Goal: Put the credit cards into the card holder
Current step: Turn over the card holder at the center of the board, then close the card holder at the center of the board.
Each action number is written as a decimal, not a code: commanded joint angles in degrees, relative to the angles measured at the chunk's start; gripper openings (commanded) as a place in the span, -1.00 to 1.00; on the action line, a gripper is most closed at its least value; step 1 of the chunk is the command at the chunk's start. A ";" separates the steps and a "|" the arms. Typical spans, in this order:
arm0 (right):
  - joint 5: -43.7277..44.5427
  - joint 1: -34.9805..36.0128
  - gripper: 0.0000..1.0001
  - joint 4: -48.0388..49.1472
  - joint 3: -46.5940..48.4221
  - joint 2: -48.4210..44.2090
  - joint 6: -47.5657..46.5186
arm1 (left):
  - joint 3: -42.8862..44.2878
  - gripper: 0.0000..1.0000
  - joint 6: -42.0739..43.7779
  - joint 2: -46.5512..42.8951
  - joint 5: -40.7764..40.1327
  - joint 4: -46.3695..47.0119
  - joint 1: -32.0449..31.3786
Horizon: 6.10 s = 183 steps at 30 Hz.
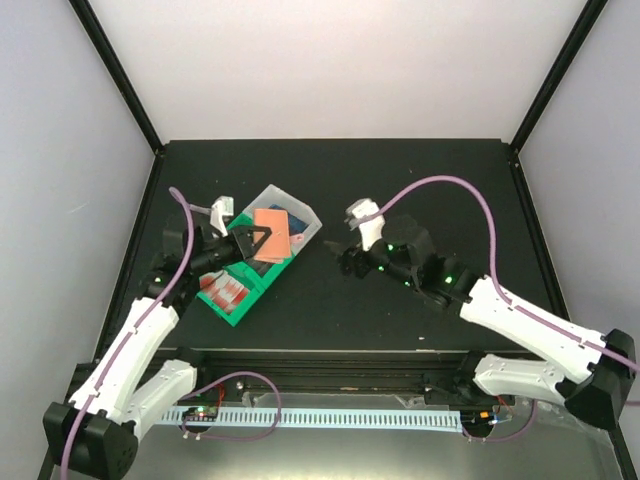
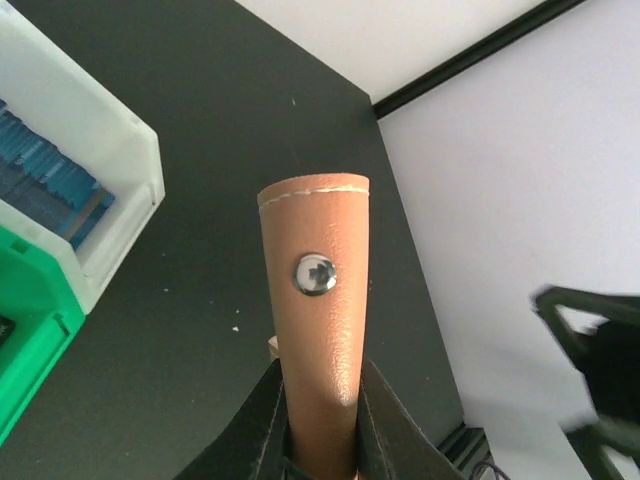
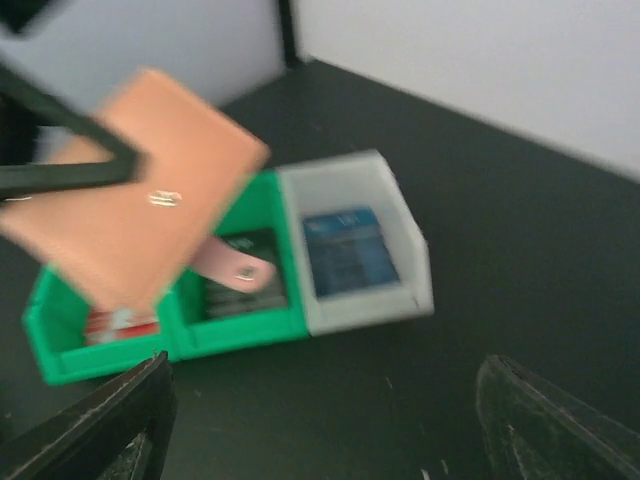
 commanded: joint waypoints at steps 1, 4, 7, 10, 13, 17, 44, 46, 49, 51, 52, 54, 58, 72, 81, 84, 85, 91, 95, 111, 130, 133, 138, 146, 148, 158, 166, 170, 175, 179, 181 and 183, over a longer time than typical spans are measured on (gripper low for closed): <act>-4.33 -12.07 0.65 -7.66 -6.53 -3.43 23.52 | -2.74 -0.97 -2.92 1.65 -3.85 10.32 -5.61; -21.57 -26.32 0.65 -1.06 -14.40 -5.98 31.88 | -3.90 -0.97 -4.81 4.94 -6.88 14.17 -12.91; -28.94 -31.63 0.65 3.60 -18.94 -7.00 34.43 | -3.79 -0.97 -6.28 10.11 -9.08 17.49 -18.92; -33.04 -33.10 0.66 3.94 -20.45 -6.29 35.27 | -3.86 -0.97 -8.57 15.90 -9.88 22.78 -23.26; -37.72 -33.59 0.66 8.27 -23.85 -6.09 38.10 | -2.95 -0.97 -11.19 21.89 -7.87 28.10 -26.14; -42.85 -33.56 0.39 14.10 -27.73 -5.61 41.68 | -2.39 -0.97 -13.19 25.13 -6.36 32.25 -27.94; -48.23 -33.45 -0.61 15.89 -30.83 -1.95 41.92 | -3.09 -0.97 -13.47 29.22 -3.92 35.50 -28.75; -47.67 -33.45 -0.59 15.17 -30.78 -2.73 41.67 | -3.21 -0.97 -13.36 29.27 -4.26 35.15 -28.75; -47.09 -33.40 -0.60 14.15 -30.84 -3.87 41.87 | -3.29 -0.97 -13.29 29.32 -4.76 34.79 -28.75; -46.80 -33.45 -0.61 13.96 -31.14 -4.51 42.20 | -3.26 -0.97 -13.19 29.35 -5.02 34.51 -28.75; -46.71 -33.45 -0.63 13.79 -31.36 -4.82 42.32 | -3.29 -0.97 -13.18 29.41 -5.04 34.47 -28.75; -46.83 -33.47 -0.69 13.64 -31.74 -5.10 42.46 | -3.19 -0.97 -13.26 29.53 -5.06 34.52 -28.75; -47.13 -33.45 -0.88 13.67 -32.01 -5.31 42.62 | -3.18 -0.97 -13.41 29.64 -5.03 34.61 -28.75; -37.59 -33.42 -0.98 2.51 -27.90 -5.07 36.52 | -3.32 -0.75 -11.42 40.08 -8.14 35.63 -33.24; -31.01 -33.16 -0.98 -6.59 -22.86 1.71 30.66 | 0.42 -0.42 -12.54 51.95 -10.56 41.38 -36.99; -30.26 -32.85 -0.98 -6.39 -21.64 4.16 29.04 | 1.57 -0.38 -12.31 54.73 -11.55 41.19 -37.74; -30.09 -32.73 -0.98 -6.37 -21.26 5.24 28.56 | 1.72 -0.37 -12.35 55.39 -11.77 41.07 -37.87; -27.00 -30.99 -0.98 -7.15 -19.38 10.82 24.83 | 0.14 -0.18 -13.28 55.79 -14.61 38.61 -38.24; -26.95 -29.75 -0.98 -6.70 -19.36 12.90 22.82 | -0.07 -0.13 -13.65 55.57 -16.86 34.93 -38.28; -19.61 -24.05 -0.98 -8.02 -15.15 18.92 22.51 | 2.45 -0.52 -11.99 56.85 -17.40 28.33 -38.38; -20.50 -20.79 -0.98 -8.21 -13.09 23.24 22.23 | 2.77 -0.65 -12.21 58.37 -15.17 30.24 -38.42; -22.27 -20.72 -0.98 -7.32 -13.29 23.43 22.67 | 2.76 -0.70 -12.30 58.71 -15.15 30.24 -38.42; -24.06 -20.67 -0.98 -6.63 -13.21 23.36 23.46 | 2.68 -0.77 -12.31 59.08 -15.23 30.03 -38.45; -26.28 -20.74 -0.98 -6.20 -13.64 22.61 24.16 | 2.71 -0.82 -12.41 59.50 -15.27 29.98 -38.48; -26.29 -20.66 -0.98 -6.02 -13.64 22.41 24.32 | 2.65 -0.82 -12.50 59.53 -15.25 29.98 -38.51; -24.59 -20.43 -0.98 -5.31 -14.31 25.72 23.81 | 2.71 -0.83 -12.65 59.48 -15.07 30.22 -38.49; -23.61 -18.58 -0.98 -5.31 -15.18 26.57 25.18 | 2.74 -0.88 -12.82 59.83 -15.12 30.16 -38.51; -24.08 -18.26 -0.98 -4.44 -17.50 25.89 26.93 | 2.71 -0.91 -13.10 59.91 -15.37 30.16 -38.42; -24.84 -18.27 -0.98 -1.48 -20.84 25.42 29.07 | 2.79 -0.94 -13.59 60.12 -15.62 30.31 -38.42; -25.20 -18.14 -0.98 0.05 -22.32 25.50 29.51 | 2.88 -0.97 -14.34 60.28 -15.69 30.47 -38.42; -24.40 -18.01 -0.98 0.97 -23.65 24.89 30.00 | 2.81 -0.97 -15.22 60.29 -15.77 30.70 -38.33; -23.65 -17.80 -0.98 2.44 -25.18 23.92 30.54 | 2.68 -0.97 -16.06 60.10 -16.11 30.94 -38.24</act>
